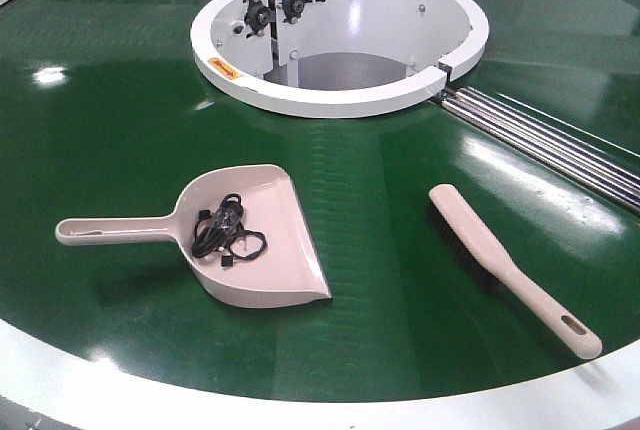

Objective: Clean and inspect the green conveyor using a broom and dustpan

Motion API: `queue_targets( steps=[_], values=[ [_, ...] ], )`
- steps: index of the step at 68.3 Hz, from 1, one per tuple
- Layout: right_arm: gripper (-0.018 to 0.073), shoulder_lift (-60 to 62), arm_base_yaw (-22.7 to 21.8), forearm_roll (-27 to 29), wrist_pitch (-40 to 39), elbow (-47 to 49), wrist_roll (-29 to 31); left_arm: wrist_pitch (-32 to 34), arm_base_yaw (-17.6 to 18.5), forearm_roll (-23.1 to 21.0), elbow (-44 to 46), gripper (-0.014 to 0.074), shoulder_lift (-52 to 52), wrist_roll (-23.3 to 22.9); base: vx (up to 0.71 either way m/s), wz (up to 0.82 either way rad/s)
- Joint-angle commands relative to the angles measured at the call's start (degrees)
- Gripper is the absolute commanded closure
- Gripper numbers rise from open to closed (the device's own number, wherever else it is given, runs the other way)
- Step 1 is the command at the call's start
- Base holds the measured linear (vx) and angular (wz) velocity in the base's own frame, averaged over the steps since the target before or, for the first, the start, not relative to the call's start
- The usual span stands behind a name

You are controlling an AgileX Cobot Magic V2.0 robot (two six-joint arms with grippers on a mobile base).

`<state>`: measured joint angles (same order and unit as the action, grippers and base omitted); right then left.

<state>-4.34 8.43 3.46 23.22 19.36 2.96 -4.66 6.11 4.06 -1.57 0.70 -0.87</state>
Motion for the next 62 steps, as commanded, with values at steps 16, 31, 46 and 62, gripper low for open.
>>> queue_targets(
  steps=[16, 31, 46, 62],
  values=[
    [0.0568, -1.09, -0.25, -0.02, -3.94, 1.47, 0.29, 4.05, -0.22, -0.50, -0.61, 0.0603, 0.87, -0.54, 0.00, 0.00],
    [0.0568, -1.09, -0.25, -0.21, -3.94, 1.47, 0.34, 4.00, -0.22, -0.50, -0.61, 0.0603, 0.87, -0.54, 0.00, 0.00],
    [0.0568, -0.66, -5.01, -10.28, -4.78, -1.88, -2.66, 3.98, -0.22, -0.50, -0.61, 0.0603, 0.82, -0.54, 0.00, 0.00],
    [0.0568, 5.75, -5.99, -10.80, -15.24, -16.38, -2.96, 3.91, -0.22, -0.50, -0.61, 0.0603, 0.83, -0.54, 0.00, 0.00]
  ],
)
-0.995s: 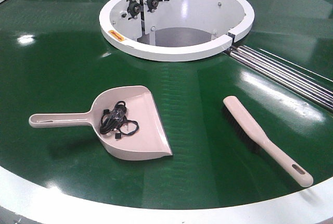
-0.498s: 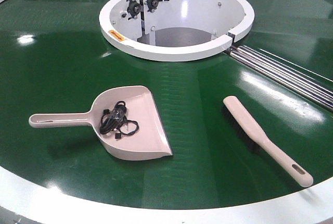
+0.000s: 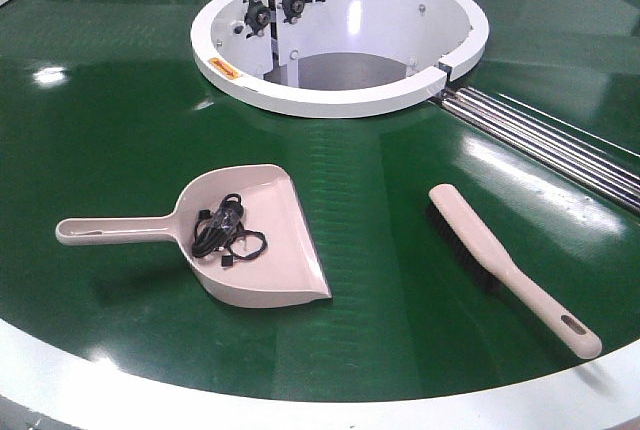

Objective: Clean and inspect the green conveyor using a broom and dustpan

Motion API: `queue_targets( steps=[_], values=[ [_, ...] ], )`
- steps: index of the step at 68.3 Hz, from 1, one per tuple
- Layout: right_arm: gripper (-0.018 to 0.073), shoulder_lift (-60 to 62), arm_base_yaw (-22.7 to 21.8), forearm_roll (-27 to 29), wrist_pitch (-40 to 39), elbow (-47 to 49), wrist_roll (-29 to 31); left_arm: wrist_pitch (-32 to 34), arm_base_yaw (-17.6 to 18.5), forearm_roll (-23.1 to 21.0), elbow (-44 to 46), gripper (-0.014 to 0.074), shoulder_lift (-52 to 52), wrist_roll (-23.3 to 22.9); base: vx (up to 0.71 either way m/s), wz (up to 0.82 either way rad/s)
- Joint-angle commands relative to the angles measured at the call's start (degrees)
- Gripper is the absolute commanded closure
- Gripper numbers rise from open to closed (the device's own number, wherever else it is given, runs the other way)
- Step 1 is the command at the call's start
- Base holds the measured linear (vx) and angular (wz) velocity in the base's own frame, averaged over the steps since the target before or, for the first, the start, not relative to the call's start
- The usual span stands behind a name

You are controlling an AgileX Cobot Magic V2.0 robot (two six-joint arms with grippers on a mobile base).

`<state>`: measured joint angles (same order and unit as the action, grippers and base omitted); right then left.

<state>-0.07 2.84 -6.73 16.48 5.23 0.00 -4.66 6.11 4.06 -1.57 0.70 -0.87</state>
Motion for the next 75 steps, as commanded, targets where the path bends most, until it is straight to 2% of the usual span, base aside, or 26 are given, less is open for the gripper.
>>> queue_targets(
  steps=[1, 6, 15, 75],
  values=[
    [0.0568, 1.49, -0.40, -0.48, -9.93, -3.43, 0.00, 3.91, -0.22, -0.50, -0.61, 0.0603, 0.83, -0.54, 0.00, 0.00],
    [0.0568, 1.37, -0.46, 0.08, -15.03, -7.30, -0.37, 3.91, -0.22, -0.50, -0.61, 0.0603, 0.83, -0.54, 0.00, 0.00],
    [0.0568, 1.37, -0.46, 2.52, -14.77, -6.99, -0.88, 3.91, -0.22, -0.50, -0.61, 0.0603, 0.83, -0.54, 0.00, 0.00],
    [0.0568, 1.37, -0.46, 2.47, -14.96, -6.99, -0.88, 3.91, -0.22, -0.50, -0.61, 0.0603, 0.83, -0.54, 0.00, 0.00]
  ],
)
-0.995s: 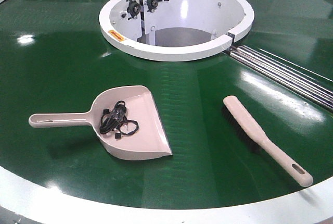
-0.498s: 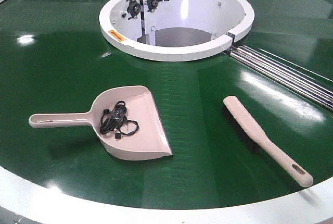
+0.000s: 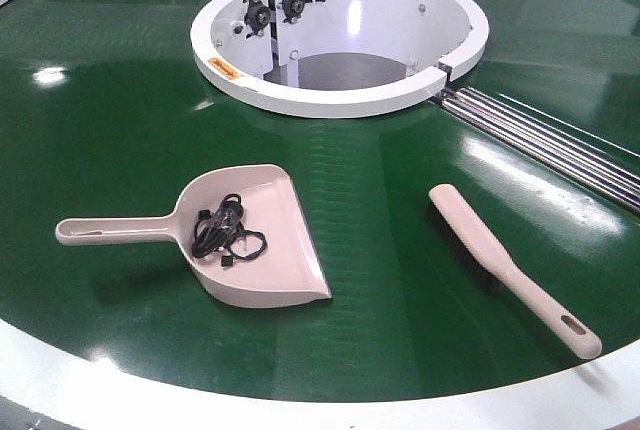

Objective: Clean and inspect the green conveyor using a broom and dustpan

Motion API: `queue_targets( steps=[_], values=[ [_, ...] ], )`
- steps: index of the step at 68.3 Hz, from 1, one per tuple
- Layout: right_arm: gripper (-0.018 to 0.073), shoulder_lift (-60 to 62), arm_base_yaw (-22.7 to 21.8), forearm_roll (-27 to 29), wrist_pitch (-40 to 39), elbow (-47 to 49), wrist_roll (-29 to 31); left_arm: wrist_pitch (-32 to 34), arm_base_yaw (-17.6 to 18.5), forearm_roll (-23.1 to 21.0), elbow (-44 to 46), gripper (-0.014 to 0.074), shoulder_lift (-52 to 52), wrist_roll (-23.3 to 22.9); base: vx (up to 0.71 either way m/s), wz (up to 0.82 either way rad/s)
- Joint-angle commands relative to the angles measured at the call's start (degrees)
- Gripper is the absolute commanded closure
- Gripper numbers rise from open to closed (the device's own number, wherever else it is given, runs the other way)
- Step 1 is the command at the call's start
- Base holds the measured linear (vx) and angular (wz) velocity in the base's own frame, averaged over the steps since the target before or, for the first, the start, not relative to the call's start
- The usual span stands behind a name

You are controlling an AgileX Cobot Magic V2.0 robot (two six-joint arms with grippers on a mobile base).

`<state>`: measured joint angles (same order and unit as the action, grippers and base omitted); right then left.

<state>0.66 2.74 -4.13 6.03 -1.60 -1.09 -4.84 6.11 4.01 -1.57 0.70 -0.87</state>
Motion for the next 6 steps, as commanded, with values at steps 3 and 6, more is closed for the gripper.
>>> queue_targets(
  steps=[3, 6],
  values=[
    [0.0568, 0.64, -0.36, -0.13, -4.52, -0.16, 0.20, 4.09, -0.22, -0.46, -0.61, 0.0603, 0.83, -0.54, 0.00, 0.00],
    [0.0568, 0.64, -0.36, -0.13, -4.52, -0.16, 0.20, 4.09, -0.22, -0.46, -0.61, 0.0603, 0.83, -0.54, 0.00, 0.00]
  ],
)
